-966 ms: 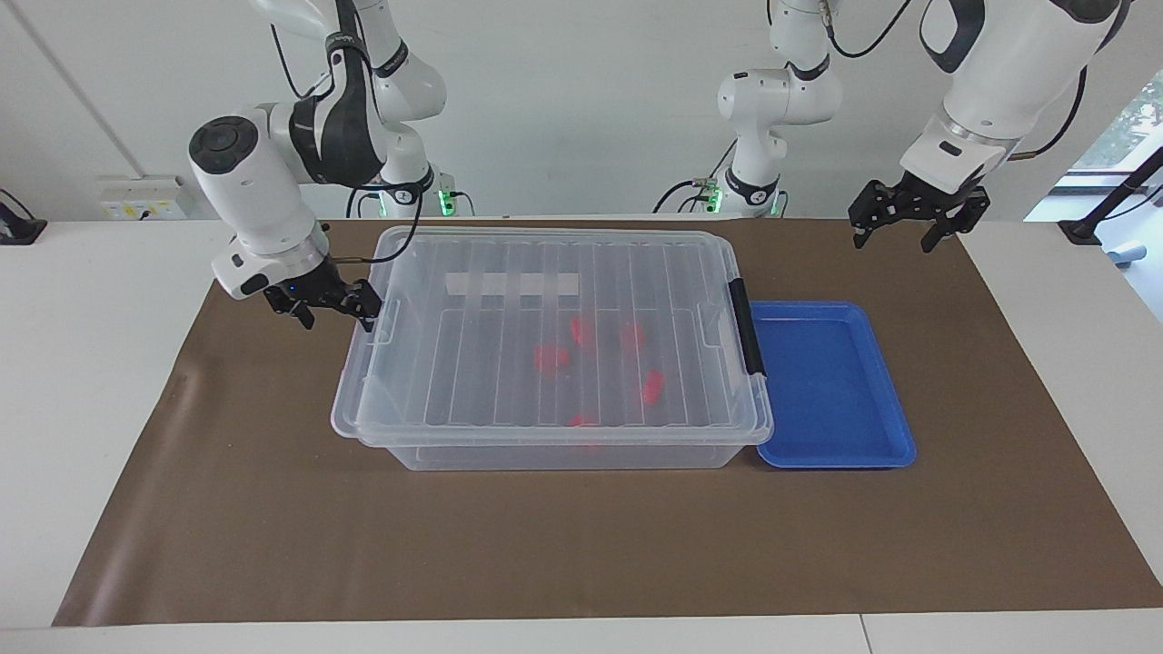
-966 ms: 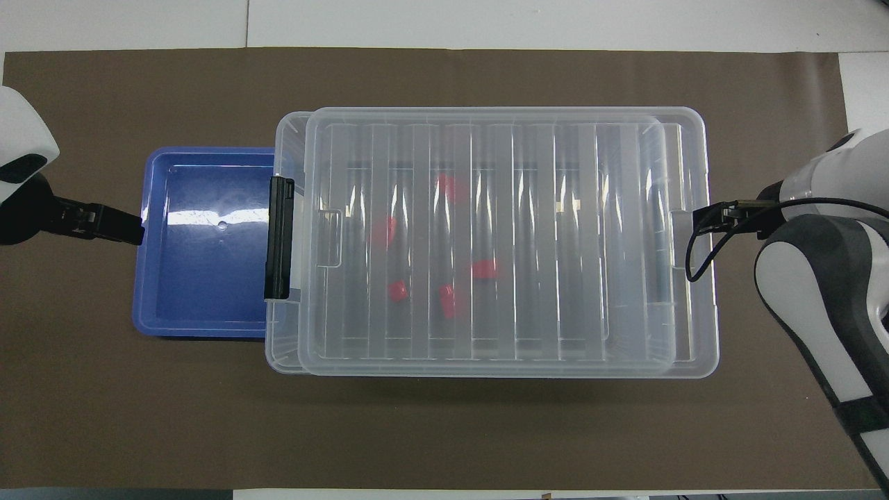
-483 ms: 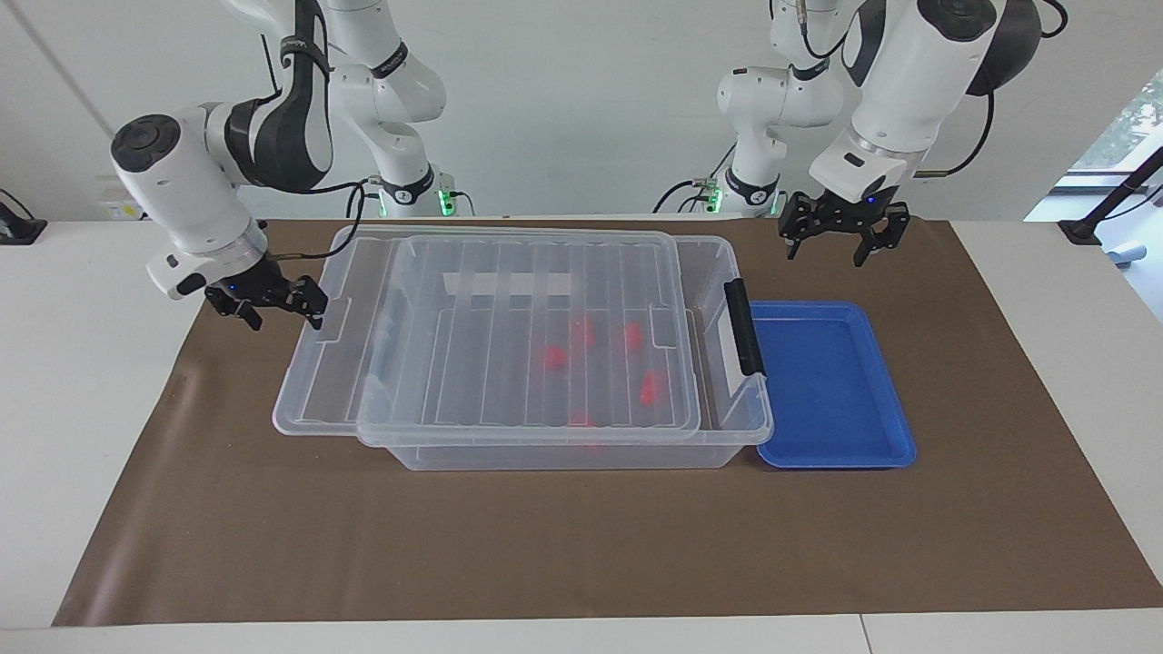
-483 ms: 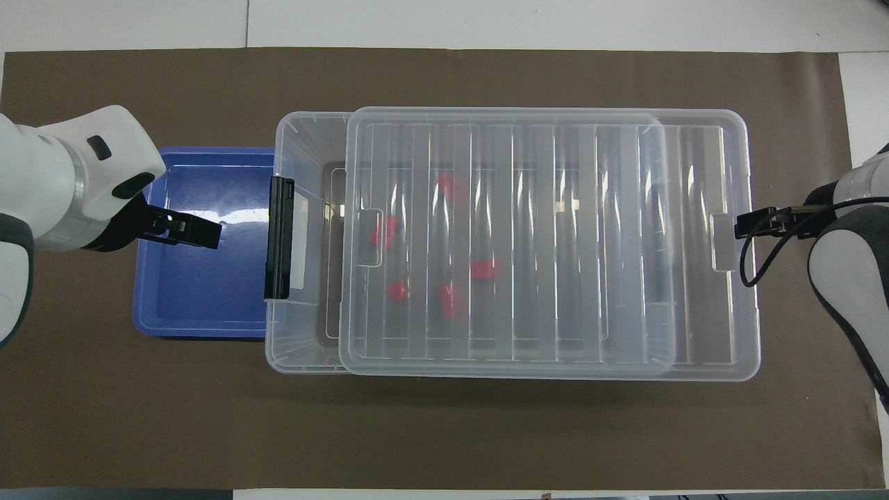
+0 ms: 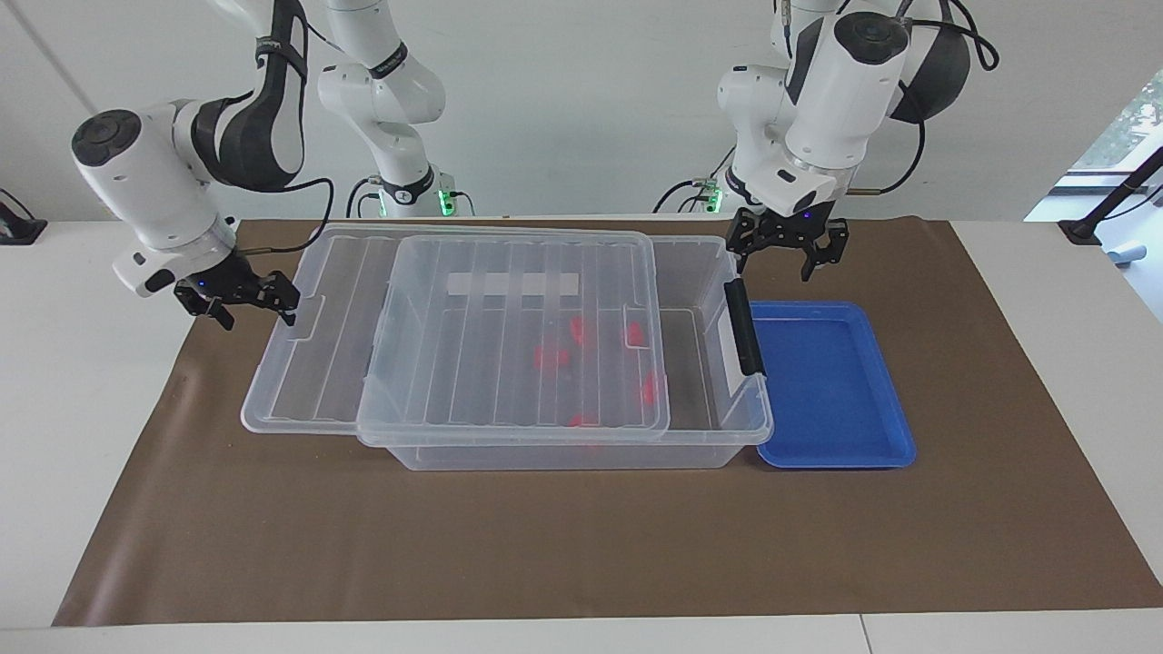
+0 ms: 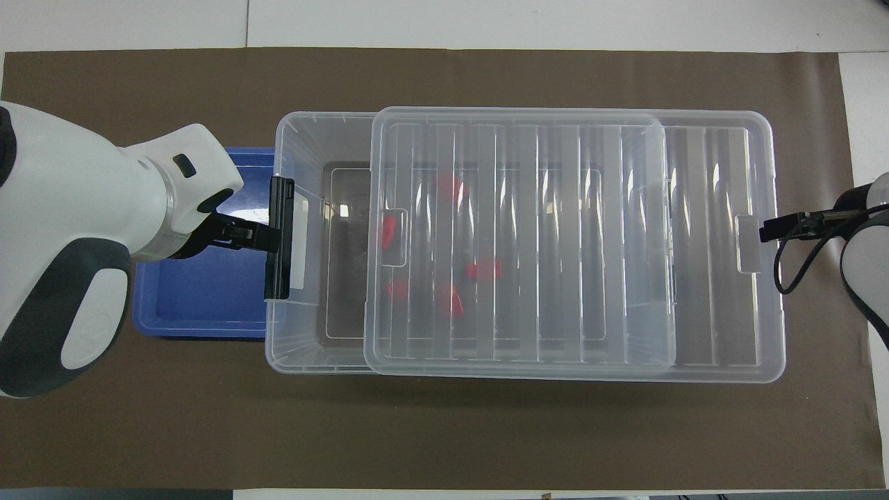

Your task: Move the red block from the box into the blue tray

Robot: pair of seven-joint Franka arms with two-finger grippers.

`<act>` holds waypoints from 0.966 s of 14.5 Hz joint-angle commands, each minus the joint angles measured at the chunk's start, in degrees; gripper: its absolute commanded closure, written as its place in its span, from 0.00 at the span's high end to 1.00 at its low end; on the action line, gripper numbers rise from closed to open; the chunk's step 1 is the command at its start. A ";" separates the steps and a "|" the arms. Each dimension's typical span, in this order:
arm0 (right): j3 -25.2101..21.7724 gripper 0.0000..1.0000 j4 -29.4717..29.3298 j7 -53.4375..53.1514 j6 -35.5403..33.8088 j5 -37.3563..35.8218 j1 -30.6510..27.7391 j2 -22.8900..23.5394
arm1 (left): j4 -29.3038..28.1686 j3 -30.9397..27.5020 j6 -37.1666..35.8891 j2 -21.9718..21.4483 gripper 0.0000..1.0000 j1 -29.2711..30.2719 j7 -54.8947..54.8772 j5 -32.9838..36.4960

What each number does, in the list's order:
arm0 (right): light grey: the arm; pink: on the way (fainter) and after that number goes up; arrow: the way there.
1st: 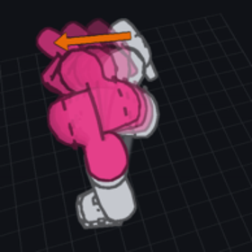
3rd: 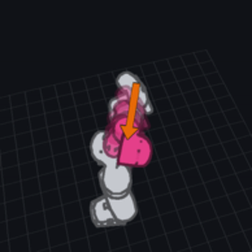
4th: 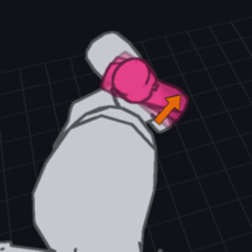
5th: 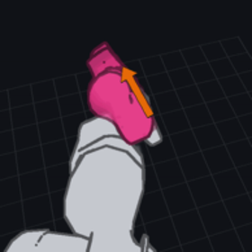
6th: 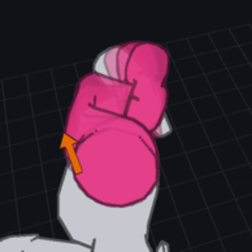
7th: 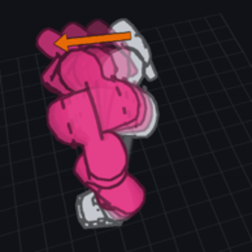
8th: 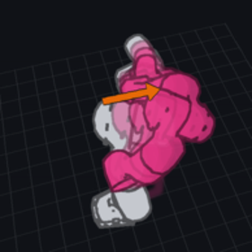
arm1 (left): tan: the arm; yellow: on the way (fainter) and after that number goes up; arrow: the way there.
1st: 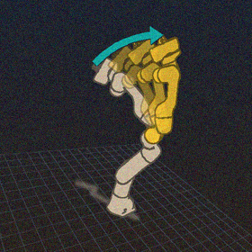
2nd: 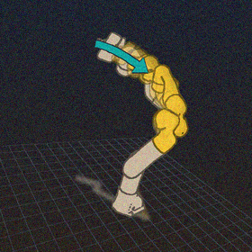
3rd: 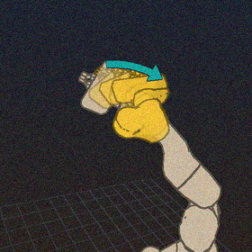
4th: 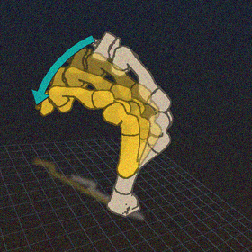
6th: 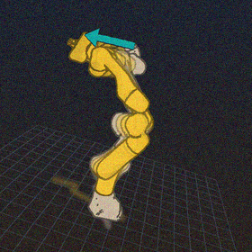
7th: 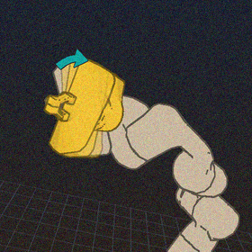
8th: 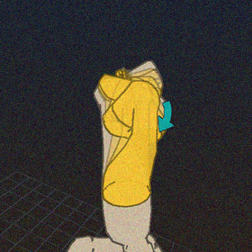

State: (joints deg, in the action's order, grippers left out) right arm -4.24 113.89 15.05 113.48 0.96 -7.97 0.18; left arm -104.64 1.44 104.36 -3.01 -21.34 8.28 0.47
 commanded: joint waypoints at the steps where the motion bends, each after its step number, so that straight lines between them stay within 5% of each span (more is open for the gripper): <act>1: -0.59 1.00 0.89 3.84 0.96 0.18 -1.61 -0.88 | -0.83 -0.73 4.17 2.21 1.00 -3.00 2.53 0.94; 9: -2.26 1.00 0.98 5.96 0.96 0.18 -1.70 -0.88 | -1.01 -0.73 13.48 11.00 0.99 -7.22 7.54 0.94; 14: -2.53 1.00 0.81 5.87 0.52 0.10 -1.62 -0.88 | -6.54 -0.65 22.54 11.54 0.99 -7.84 7.89 0.85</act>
State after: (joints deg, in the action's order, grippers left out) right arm -6.60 113.89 19.02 113.49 0.96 -8.89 0.05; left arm -107.98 1.45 123.24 9.63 -28.16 14.99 0.47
